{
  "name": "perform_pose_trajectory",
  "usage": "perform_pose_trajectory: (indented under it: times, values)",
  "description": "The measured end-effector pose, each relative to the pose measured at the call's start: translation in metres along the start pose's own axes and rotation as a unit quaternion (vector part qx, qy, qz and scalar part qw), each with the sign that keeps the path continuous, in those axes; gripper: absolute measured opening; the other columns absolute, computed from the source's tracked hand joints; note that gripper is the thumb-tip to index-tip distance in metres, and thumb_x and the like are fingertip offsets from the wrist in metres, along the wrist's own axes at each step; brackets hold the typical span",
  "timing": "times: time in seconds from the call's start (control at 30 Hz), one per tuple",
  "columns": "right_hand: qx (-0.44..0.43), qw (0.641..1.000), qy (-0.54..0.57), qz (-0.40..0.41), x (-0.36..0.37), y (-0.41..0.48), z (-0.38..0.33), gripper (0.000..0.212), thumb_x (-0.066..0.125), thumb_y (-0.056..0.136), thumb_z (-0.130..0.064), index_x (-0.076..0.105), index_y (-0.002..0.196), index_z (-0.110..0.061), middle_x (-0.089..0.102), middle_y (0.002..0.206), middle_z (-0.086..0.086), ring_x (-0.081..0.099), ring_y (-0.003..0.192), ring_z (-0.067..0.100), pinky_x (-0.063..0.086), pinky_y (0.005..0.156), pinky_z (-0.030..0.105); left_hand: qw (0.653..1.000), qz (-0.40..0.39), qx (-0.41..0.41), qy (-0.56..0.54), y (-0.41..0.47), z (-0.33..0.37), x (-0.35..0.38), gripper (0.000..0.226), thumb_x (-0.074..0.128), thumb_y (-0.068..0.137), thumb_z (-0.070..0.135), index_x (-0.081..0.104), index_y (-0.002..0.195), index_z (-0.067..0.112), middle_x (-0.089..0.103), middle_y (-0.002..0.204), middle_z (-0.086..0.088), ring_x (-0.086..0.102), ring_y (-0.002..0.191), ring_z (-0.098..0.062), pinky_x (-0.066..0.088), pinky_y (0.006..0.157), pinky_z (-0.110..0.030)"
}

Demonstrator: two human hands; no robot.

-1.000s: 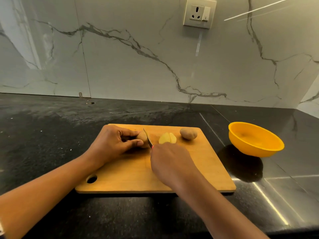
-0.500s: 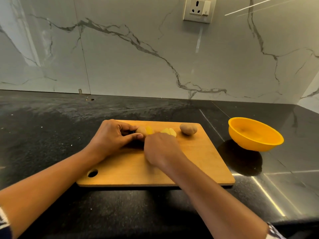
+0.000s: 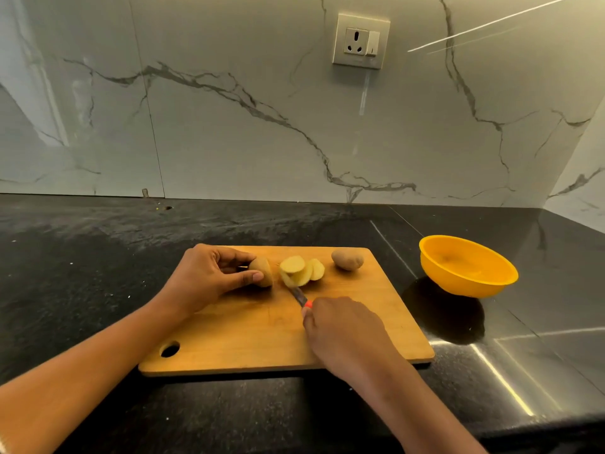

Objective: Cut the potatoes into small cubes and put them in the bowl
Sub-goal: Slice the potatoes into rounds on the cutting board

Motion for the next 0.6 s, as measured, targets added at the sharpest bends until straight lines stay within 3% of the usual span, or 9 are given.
perform_pose_trajectory:
  times: [0.13,0.27,0.6]
  values:
    - [0.018,0.997,0.040,0.063,-0.009,0.005,0.005,0.034,0.030,0.101,-0.041,0.055,0.111,-0.021,0.059,0.097,-0.001,0.053,0.085,0.015,0.039,0.068,0.029,1.000,-0.004,0.006,0.017,0.000,0.000,0.000,0.042,0.075,0.055,0.037,0.068,0.096,0.031,0.069,0.087,0.016,0.063,0.087,0.009,0.049,0.071,-0.005]
    - [-0.012,0.997,0.046,0.068,-0.006,0.007,-0.003,0.030,0.031,0.101,-0.040,0.049,0.116,-0.021,0.058,0.098,-0.001,0.054,0.086,0.015,0.038,0.066,0.029,0.999,-0.018,0.017,0.030,-0.001,0.001,-0.002,0.041,0.075,0.056,0.038,0.066,0.097,0.036,0.067,0.088,0.017,0.061,0.088,0.012,0.048,0.072,-0.004]
    - [-0.034,0.982,0.069,0.170,-0.001,0.026,0.002,0.027,0.030,0.102,-0.038,0.048,0.112,-0.022,0.060,0.087,-0.003,0.057,0.078,0.012,0.050,0.067,0.032,0.995,-0.055,0.057,0.055,0.000,0.000,-0.008,0.049,0.077,0.053,0.049,0.064,0.099,0.041,0.069,0.094,0.023,0.063,0.092,0.009,0.050,0.079,-0.009]
Point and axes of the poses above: each hand's wrist, its own y-axis towards the middle knuckle, its own x-axis out of the palm, z = x × y, the point moved 1 cm from there along y, towards the middle knuckle
